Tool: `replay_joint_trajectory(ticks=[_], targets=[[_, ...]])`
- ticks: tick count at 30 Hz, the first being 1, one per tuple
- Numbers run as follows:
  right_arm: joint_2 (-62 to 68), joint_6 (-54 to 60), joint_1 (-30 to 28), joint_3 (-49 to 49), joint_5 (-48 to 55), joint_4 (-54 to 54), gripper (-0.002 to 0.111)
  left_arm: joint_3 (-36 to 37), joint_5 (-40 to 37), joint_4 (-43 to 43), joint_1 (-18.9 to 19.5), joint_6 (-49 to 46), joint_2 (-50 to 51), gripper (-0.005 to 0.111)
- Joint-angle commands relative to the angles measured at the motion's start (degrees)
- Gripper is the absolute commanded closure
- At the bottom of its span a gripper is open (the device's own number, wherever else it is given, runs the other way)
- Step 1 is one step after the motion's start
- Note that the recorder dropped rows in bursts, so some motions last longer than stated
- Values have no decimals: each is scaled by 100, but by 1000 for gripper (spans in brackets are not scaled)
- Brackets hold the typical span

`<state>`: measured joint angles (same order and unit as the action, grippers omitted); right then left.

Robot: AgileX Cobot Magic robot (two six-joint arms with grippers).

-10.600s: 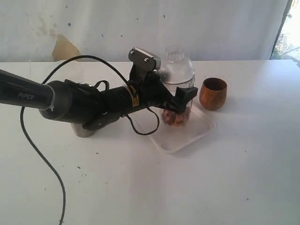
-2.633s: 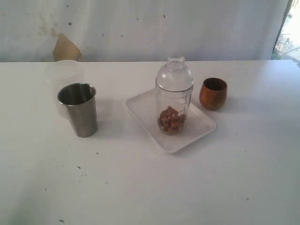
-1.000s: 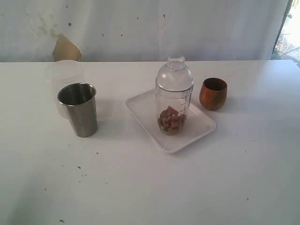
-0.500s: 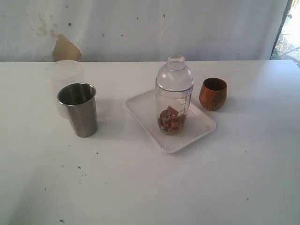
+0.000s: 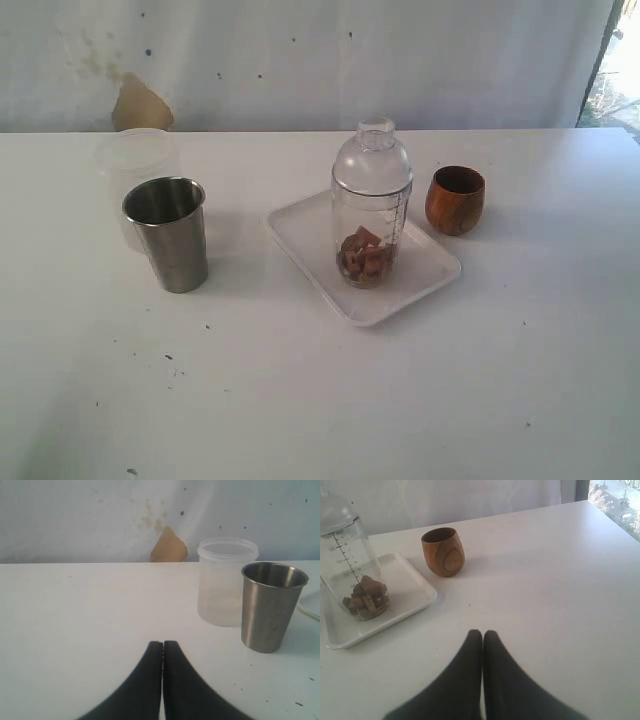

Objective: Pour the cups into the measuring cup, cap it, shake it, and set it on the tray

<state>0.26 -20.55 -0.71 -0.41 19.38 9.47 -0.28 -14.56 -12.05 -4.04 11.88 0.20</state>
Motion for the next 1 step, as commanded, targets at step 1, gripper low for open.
replay_joint_trajectory(ticks=[1], targets=[[-26,-23,-35,41,-16,60,108,28,68,89,19,-17,-20,106]])
